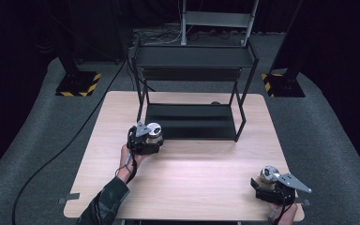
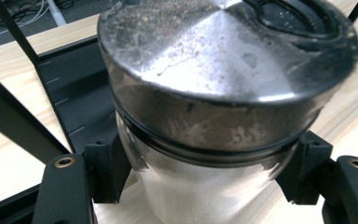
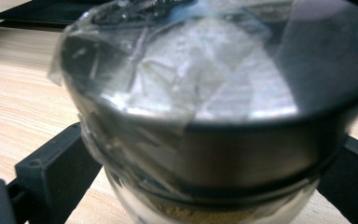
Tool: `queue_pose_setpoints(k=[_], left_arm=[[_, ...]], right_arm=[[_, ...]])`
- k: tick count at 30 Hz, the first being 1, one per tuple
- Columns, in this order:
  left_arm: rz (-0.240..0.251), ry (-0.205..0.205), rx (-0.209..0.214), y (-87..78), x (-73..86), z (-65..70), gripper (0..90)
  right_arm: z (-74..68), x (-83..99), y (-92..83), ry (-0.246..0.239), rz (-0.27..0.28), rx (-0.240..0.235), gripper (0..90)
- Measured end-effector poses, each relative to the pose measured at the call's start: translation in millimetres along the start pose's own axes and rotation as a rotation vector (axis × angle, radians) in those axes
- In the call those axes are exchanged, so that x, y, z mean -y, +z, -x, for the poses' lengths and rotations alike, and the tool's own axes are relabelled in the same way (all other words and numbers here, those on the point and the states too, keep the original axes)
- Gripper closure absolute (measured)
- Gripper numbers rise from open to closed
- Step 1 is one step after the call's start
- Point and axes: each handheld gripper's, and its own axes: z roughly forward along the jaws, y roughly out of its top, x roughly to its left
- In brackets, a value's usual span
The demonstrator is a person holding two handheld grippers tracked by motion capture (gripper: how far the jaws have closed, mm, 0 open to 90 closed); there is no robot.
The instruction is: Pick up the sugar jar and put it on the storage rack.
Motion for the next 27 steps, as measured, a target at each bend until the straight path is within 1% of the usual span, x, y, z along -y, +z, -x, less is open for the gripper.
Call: queue_pose_setpoints(k=[16,27], left_arm=[[0.001,0.013,0.01,9.0,-9.9,2.4,30.1],[-0.005,0.021,0.008,16.8,-16.5,2.7,30.1]], right_arm=[[0.7,-0.4,0.2,-0.001,-0.002,-0.004,1.0],[0.6,-0.7,0.3,-0.002,-0.004,-0.005,1.0]])
